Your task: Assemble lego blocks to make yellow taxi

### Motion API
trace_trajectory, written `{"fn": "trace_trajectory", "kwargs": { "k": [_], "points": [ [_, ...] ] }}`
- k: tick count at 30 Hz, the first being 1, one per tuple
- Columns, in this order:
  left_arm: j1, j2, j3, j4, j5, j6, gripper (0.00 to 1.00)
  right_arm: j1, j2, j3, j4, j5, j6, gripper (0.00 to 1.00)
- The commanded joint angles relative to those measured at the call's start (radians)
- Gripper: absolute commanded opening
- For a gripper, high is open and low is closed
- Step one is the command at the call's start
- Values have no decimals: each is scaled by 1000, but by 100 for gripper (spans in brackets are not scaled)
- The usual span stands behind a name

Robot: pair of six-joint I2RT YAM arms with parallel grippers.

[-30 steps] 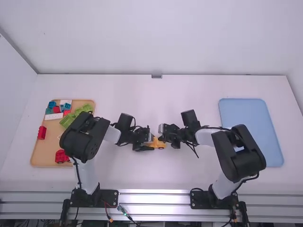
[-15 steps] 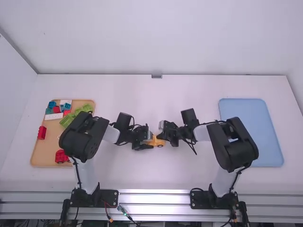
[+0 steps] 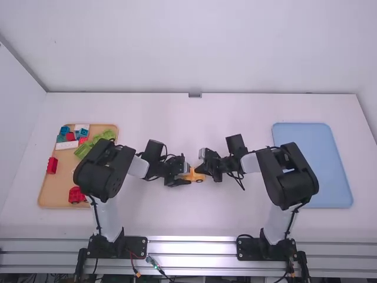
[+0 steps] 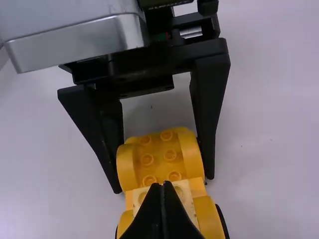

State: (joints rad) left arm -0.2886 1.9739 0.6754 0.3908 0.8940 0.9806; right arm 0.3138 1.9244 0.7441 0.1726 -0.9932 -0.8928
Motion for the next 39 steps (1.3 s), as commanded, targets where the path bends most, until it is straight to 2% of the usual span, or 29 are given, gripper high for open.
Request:
{"fn": "trace_trajectory", "kwargs": {
  "k": [1, 5, 6, 7, 9, 10, 13, 15, 17, 19, 22, 27, 33, 36, 37, 39],
  "points": [
    [-13, 12, 22, 6, 6, 4, 50, -8, -34, -15, -15, 139, -5, 0],
    [-13, 12, 23, 7, 5, 4, 51, -16, -160, 19, -16, 134, -15, 0],
    [-13, 12, 24, 6, 3, 4, 51, -20, -198, 28, -16, 146, 0, 18],
    [-13, 12, 24, 6, 2, 4, 51, -22, -219, 33, -16, 159, 15, 29],
    [-13, 12, 25, 7, -10, 4, 51, -28, -265, 42, -16, 195, 64, 72],
    [-13, 12, 25, 8, -29, 4, 51, -33, -293, 44, -16, 224, 104, 99],
    [-15, 12, 23, 8, -58, 4, 56, -48, -337, 42, -24, 276, 179, 99],
    [-19, 12, 23, 9, -67, 4, 78, -53, -354, 40, -32, 296, 217, 99],
    [-19, 12, 23, 18, -73, 3, 92, -51, -359, 40, -51, 296, 211, 99],
    [-17, 10, 23, 26, -75, 2, 99, -51, -360, 40, -57, 295, 208, 99],
    [-2, -6, 26, 20, -74, -27, 99, -53, -360, 40, -58, 307, 209, 99],
    [61, -118, 50, -93, -73, -106, 99, -45, -360, 40, -51, 321, 209, 99],
    [202, -341, 92, -405, -160, -159, 99, -46, -360, 42, -27, 322, 209, 99],
    [289, -460, 129, -613, -209, -394, 99, -45, -360, 41, 6, 322, 209, 99],
    [292, -465, 130, -623, -215, -407, 99, -45, -360, 41, 8, 322, 209, 99],
    [345, -536, 143, -710, -352, -484, 99, -45, -360, 41, 34, 322, 209, 99]
  ]
}}
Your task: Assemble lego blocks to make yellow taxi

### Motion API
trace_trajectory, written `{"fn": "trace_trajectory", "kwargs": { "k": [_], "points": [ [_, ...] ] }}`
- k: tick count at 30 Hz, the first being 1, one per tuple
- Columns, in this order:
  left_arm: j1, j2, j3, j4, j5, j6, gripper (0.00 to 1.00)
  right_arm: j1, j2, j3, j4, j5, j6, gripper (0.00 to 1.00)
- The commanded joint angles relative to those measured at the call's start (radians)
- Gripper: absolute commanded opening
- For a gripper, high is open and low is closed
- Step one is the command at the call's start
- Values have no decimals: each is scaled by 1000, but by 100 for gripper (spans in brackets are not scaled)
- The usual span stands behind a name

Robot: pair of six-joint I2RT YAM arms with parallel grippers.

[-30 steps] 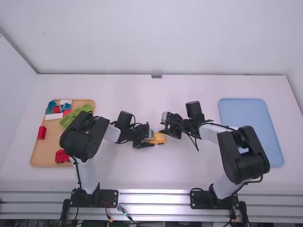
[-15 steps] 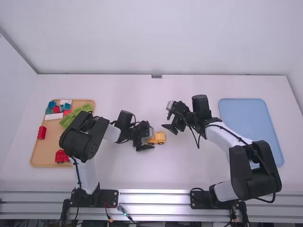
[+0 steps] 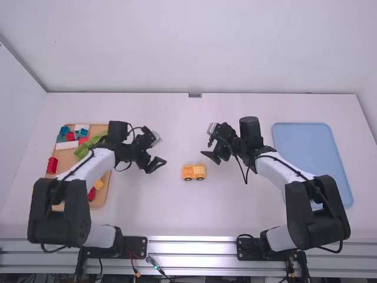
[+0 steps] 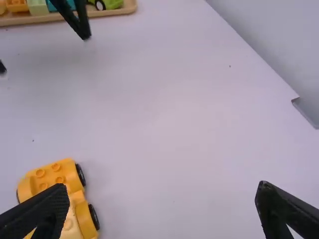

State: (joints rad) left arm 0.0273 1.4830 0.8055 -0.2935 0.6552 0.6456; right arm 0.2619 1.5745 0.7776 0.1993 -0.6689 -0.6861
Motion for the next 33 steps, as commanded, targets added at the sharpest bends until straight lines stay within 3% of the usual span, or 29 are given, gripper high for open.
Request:
{"fn": "trace_trajectory", "kwargs": {
  "k": [1, 3, 7, 14, 19, 25, 33],
  "points": [
    [53, -74, 11, -34, -171, -190, 99, 6, -10, 8, 20, -3, 2, 99],
    [77, -99, 10, -37, -229, -258, 99, 6, -10, 8, 34, -3, 2, 99],
    [131, -147, 13, -74, -444, -613, 99, 5, -10, 8, 75, -3, 2, 99],
    [206, -150, 32, -312, -754, -997, 99, 5, -10, 9, 116, -3, 35, 99],
    [279, -134, 49, -427, -806, -1088, 100, 8, -11, 9, 116, -3, 35, 99],
    [370, -102, 31, -431, -801, -1129, 73, 8, -11, 8, 115, -11, 36, 99],
    [405, 33, 37, -415, -774, -1147, 69, 6, -11, 8, 140, -10, 100, 99]
  ]
}}
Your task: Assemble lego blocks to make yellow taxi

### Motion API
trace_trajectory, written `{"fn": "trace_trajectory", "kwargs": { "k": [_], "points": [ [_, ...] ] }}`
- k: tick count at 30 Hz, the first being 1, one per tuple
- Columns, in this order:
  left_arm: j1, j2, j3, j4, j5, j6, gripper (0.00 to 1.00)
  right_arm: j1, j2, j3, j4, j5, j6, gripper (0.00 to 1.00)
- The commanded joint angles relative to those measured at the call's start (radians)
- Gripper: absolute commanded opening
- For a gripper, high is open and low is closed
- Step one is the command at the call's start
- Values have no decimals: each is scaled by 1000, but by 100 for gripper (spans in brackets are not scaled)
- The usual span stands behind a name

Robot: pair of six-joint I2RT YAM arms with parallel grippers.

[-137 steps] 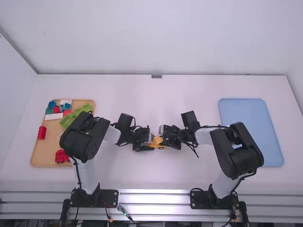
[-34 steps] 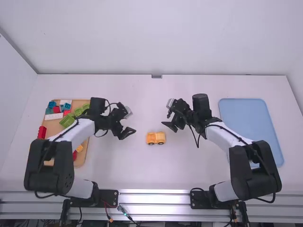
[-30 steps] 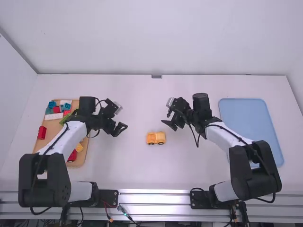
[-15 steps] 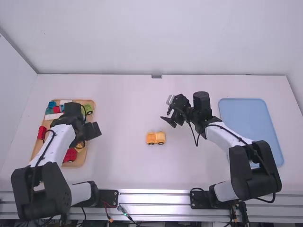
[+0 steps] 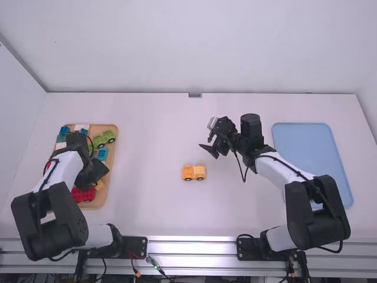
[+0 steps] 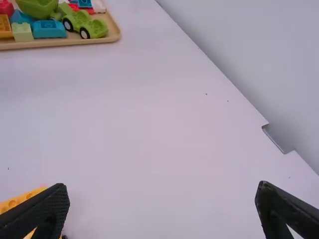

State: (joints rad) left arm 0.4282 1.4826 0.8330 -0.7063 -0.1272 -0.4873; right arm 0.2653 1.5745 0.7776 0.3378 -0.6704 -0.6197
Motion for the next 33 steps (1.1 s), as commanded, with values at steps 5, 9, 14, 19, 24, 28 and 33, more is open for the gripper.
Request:
{"fn": "trace_trajectory", "kwargs": {
  "k": [5, 9, 14, 19, 24, 28, 33],
  "points": [
    [4, 108, 11, 27, 3, -13, 57, 3, -11, 8, 6, -9, 33, 99],
    [4, 142, 11, 50, 2, 13, 53, 3, -11, 8, 5, -8, 33, 99],
    [4, 149, -3, 74, -27, 6, 51, 5, -11, 8, 7, -8, 38, 99],
    [4, 149, -23, 101, -42, 5, 48, 3, -11, 8, 7, -9, 48, 99],
    [4, 149, -35, 119, -42, 5, 45, 4, -11, 8, 29, -8, 75, 99],
    [4, 149, -53, 141, -43, 5, 45, 4, -11, 8, 33, -9, 85, 99],
    [4, 149, -67, 167, -43, 6, 45, 14, -11, 8, 33, -8, 85, 99]
  ]
}}
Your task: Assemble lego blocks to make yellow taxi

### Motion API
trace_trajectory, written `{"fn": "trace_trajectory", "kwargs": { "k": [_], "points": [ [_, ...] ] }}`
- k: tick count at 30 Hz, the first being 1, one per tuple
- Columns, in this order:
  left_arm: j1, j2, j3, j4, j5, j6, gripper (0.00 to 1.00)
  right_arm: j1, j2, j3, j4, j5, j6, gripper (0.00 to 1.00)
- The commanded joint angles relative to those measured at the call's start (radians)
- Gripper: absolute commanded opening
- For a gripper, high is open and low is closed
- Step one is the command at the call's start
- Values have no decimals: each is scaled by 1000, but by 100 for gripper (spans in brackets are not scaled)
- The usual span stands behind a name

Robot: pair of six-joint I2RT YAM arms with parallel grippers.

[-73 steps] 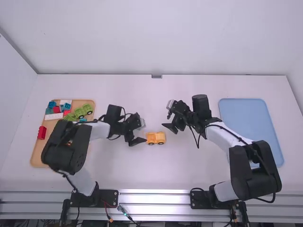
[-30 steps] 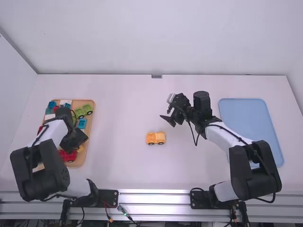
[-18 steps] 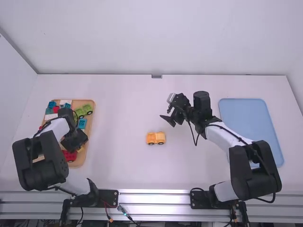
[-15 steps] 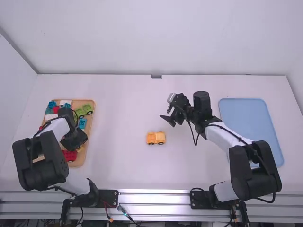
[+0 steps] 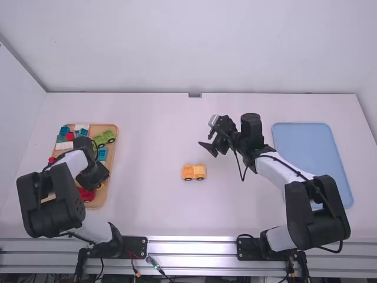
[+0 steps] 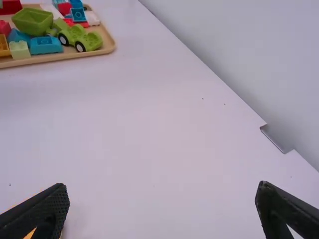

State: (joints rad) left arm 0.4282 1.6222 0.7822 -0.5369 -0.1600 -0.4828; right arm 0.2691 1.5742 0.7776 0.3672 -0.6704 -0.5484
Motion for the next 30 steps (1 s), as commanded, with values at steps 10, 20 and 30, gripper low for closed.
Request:
{"fn": "trace_trajectory", "kwargs": {
  "k": [10, 20, 30],
  "points": [
    [4, 9, -32, 23, 21, 8, 45, 43, -11, 8, 23, 30, 21, 99],
    [5, 9, -42, 30, 13, 7, 46, 45, -11, 8, 22, 41, 21, 99],
    [2, 9, -63, 63, 13, 5, 42, 45, -11, 8, 22, 40, 29, 99]
  ]
}}
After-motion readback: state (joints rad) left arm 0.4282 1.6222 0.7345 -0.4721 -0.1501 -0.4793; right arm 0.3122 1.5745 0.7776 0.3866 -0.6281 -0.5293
